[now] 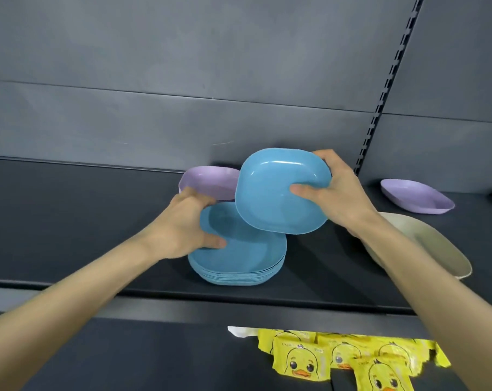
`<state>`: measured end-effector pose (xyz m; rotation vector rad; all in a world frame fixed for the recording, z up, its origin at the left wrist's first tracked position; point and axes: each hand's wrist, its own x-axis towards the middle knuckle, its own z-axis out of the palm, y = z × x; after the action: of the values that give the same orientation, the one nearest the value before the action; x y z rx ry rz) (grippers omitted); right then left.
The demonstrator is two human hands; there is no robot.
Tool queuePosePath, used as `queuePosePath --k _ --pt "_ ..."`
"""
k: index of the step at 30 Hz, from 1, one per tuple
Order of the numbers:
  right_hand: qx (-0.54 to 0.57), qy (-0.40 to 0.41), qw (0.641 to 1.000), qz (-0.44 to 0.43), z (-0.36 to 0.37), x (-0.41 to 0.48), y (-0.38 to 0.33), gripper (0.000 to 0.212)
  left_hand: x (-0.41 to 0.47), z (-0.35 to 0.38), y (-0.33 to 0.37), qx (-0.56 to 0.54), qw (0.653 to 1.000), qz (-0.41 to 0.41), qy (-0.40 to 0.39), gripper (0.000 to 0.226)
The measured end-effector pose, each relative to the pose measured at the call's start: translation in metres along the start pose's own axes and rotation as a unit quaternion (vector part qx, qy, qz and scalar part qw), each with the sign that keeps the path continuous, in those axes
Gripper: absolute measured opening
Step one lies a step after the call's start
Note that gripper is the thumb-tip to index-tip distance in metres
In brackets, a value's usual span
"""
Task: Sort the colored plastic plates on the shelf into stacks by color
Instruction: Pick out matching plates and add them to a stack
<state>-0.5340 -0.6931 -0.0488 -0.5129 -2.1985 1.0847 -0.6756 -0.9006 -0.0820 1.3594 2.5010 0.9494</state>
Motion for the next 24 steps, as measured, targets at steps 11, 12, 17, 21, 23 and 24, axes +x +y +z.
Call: queuePosePath --k 11,12,17,21,23,24 --pt "0.053 -0.070 0.995 0.040 0.024 -0.013 -0.007 0.043 -0.007 -0.021 0.011 -0.266 0.964 -0.002 0.017 0.058" --pt "0.044 -0.070 0.996 0.035 0.025 -0.015 -0.008 0.041 -0.008 -0.022 0.010 -0.294 0.956 0.001 -0.002 0.061" --pt "0.018 -0.094 0.995 0.023 0.036 -0.019 -0.012 0.039 -0.006 -0.022 0.012 -0.369 0.929 -0.008 0.001 0.050" --pt "-0.070 -0.121 0.990 0.001 0.047 -0.020 -0.010 0.039 -0.003 -0.007 0.010 -0.174 0.982 0.031 0.060 0.048" --pt "-0.121 -0.125 0.985 -0.012 0.049 -0.021 -0.008 0.039 -0.003 -0.003 0.005 -0.105 0.991 0.007 0.077 0.052" --pt "-0.141 -0.130 0.981 -0.023 0.050 -0.020 -0.006 0.040 -0.003 -0.002 0.003 -0.082 0.993 -0.004 0.079 0.056"
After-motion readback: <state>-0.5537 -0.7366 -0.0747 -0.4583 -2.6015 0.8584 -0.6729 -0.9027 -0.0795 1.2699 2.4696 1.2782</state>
